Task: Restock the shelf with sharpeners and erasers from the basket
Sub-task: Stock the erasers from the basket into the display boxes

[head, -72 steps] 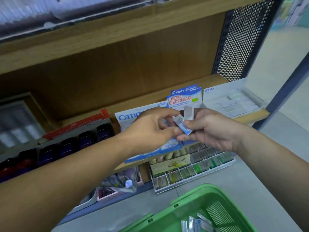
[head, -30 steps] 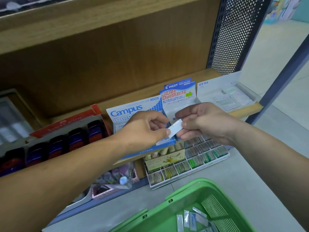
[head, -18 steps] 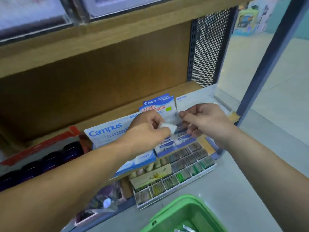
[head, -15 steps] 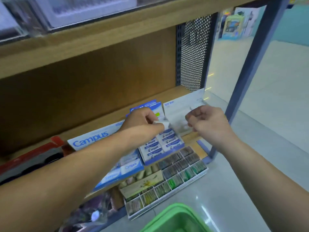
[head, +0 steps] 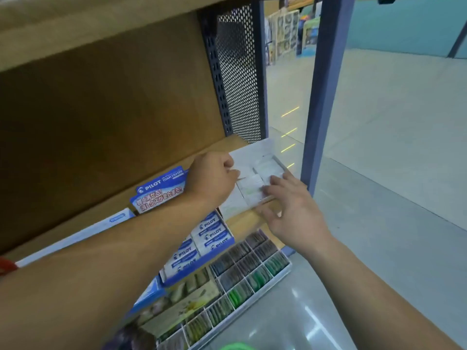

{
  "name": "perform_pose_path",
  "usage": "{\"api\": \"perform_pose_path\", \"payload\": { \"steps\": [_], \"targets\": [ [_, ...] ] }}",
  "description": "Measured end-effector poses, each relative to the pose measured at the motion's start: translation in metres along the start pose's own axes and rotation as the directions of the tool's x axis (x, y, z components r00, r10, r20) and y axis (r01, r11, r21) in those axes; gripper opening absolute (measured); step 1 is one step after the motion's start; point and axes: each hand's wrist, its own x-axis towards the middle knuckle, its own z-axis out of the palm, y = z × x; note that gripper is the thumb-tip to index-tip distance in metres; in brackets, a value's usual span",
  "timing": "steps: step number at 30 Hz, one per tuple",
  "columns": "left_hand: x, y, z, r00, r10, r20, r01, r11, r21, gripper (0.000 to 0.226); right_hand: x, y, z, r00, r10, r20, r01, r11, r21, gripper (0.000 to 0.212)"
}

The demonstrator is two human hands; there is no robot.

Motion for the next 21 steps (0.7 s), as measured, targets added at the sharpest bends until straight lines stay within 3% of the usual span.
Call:
{"api": "perform_pose_path", "payload": {
  "steps": [4, 8, 11, 17, 21],
  "targets": [
    [0.004, -0.002, 0.011, 0.996, 0.079, 0.040, -0.081, 0.995, 0.058, 0.011, 0.006, 0.004, 0.001, 0.999, 0.050, 0.015, -0.051, 0.995, 0.085, 0.032],
    [0.012, 0.002, 0.010, 0.980, 0.136, 0.148, -0.178, 0.931, 0.320, 0.013, 0.008, 0.003, -0.003, 0.997, 0.067, 0.028, -0.070, 0.988, 0.135, 0.032],
    [0.013, 0.007, 0.008, 0.967, 0.156, 0.200, -0.229, 0.875, 0.427, 0.014, 0.015, 0.003, -0.010, 0.993, 0.098, 0.071, -0.109, 0.982, 0.155, 0.020],
    [-0.001, 0.003, 0.000, 0.928, 0.127, 0.351, -0.306, 0.798, 0.519, 0.023, -0.002, -0.006, 0.003, 0.978, 0.069, -0.195, -0.079, 0.996, -0.046, 0.017],
    [-0.006, 0.001, -0.004, 0.921, 0.096, 0.379, -0.300, 0.795, 0.527, 0.017, 0.007, -0.006, 0.000, 0.985, 0.113, -0.130, -0.114, 0.994, 0.006, 0.020]
  ]
}}
